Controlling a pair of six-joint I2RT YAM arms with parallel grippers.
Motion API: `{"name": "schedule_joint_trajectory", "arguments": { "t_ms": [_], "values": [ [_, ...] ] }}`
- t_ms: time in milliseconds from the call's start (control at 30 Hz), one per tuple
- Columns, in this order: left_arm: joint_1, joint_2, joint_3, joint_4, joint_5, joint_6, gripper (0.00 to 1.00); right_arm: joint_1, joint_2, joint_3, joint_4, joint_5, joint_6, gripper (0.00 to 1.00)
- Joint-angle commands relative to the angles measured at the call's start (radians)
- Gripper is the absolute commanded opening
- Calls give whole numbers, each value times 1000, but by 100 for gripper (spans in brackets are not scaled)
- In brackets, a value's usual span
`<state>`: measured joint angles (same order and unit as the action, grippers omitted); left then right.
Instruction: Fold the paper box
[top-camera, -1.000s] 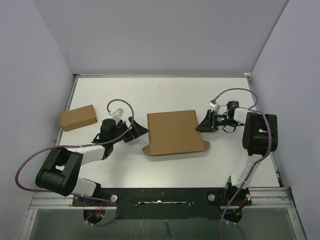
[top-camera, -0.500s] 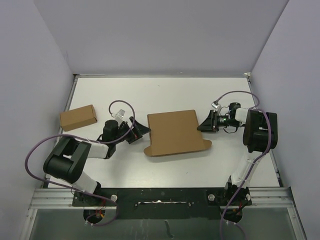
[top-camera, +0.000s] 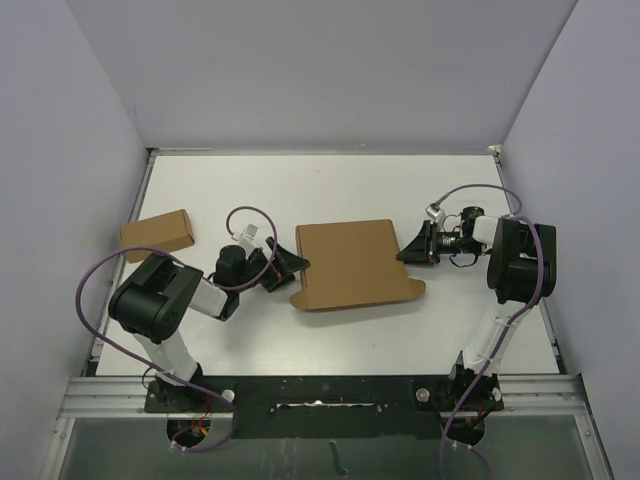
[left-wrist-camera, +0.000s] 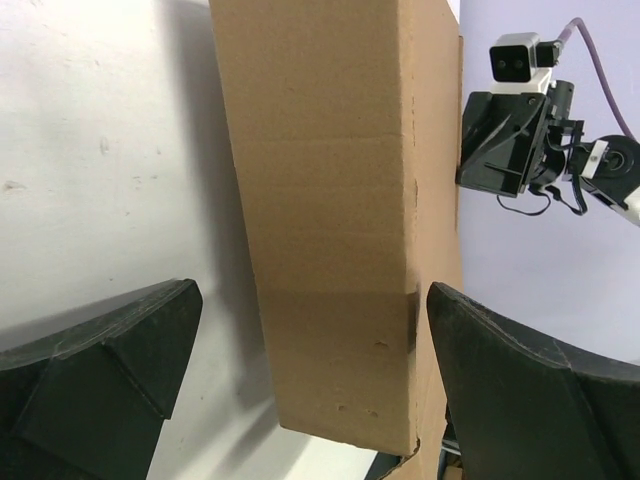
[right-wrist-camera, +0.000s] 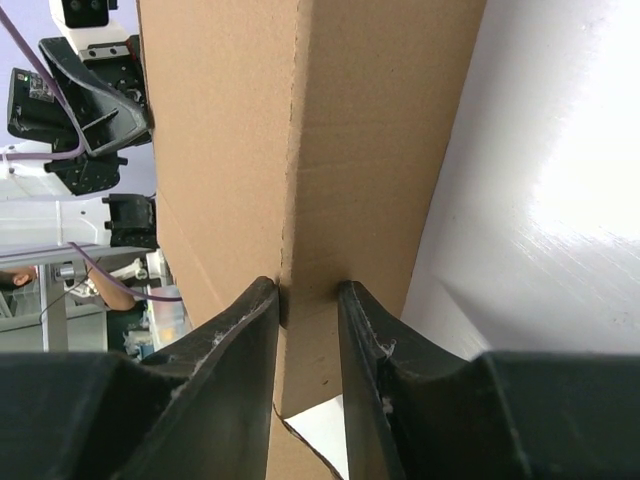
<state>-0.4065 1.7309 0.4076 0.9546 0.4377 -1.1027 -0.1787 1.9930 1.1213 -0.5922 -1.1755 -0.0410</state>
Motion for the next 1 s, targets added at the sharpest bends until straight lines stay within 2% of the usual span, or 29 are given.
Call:
{"name": "schedule_joint_trajectory", "arguments": {
  "t_ms": [0,133,233,500,700,833,967],
  "values": [
    [-22,30,7,136,-7,-35,98,-13,35,5,16,160,-44,25],
    [-50,55,13,165,-34,-57,96,-13,38,8,12,163,-49,24],
    [-73,69,12,189,-63,-82,84,-13,38,8,12,165,-50,25],
    [-110,59,9,202,-121,-130,64,-12,29,17,-2,154,-70,27],
    [-111,23,-13,227,-141,-159,55,-15,-17,43,-35,120,-110,42],
    [-110,-15,-20,210,-159,-174,52,-21,-93,62,-68,107,-165,58],
    [-109,-73,-27,168,-180,-189,52,-35,-180,89,-126,77,-247,69]
  ]
}}
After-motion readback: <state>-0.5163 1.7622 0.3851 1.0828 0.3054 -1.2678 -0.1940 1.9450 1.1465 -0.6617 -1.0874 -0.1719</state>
